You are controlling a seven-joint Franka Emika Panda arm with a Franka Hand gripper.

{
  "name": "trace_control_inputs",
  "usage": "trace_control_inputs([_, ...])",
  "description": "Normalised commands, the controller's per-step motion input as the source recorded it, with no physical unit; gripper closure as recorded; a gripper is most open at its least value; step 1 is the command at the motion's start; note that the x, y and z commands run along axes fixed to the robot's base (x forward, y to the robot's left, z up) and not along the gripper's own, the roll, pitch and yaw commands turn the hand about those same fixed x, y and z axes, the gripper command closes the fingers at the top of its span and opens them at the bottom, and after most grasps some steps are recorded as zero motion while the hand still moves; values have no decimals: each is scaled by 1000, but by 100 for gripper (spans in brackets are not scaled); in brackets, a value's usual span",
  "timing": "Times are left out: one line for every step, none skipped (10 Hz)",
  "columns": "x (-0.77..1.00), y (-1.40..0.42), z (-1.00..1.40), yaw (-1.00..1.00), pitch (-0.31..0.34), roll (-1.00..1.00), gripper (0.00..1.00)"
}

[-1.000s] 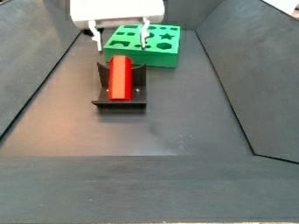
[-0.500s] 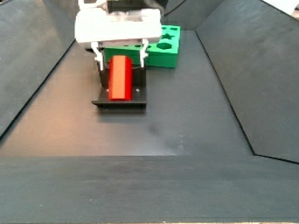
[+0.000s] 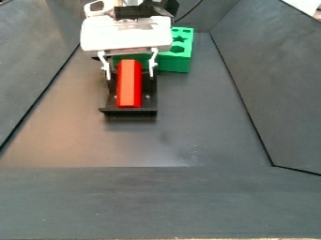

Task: Pick up the hexagon object. Move up. Place the hexagon object on the fixture. Regrasp the hexagon object. Move to above the board. Insert the hexagon object.
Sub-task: Regrasp the hexagon object, then move to above the board.

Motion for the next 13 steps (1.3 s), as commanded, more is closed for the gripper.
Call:
trace_control_inputs([10,-3,-173,5,-18,54,0])
trace_control_inputs([0,0,0,0,0,0,100])
trace_control_inputs([-316,28,1000,228,-213,177,100])
trace_control_inputs([-316,26,1000,222,-219,166,100])
trace_control_inputs([-309,23,1000,145,-277,87,100])
trace_control_inputs([-301,26,1000,101,-287,51,100])
trace_control_inputs([-285,22,1000,-13,-273,2,100])
trace_control_inputs([-279,21,1000,-53,-259,-9,100])
trace_control_inputs([-270,20,1000,-95,-231,-29,100])
trace_control_inputs([-266,21,1000,-137,-184,-51,100])
trace_control_inputs([-261,21,1000,-159,-149,-69,100])
trace_control_inputs([-254,23,1000,-180,-110,-85,100])
trace_control_inputs([-238,27,1000,-195,-58,-106,100])
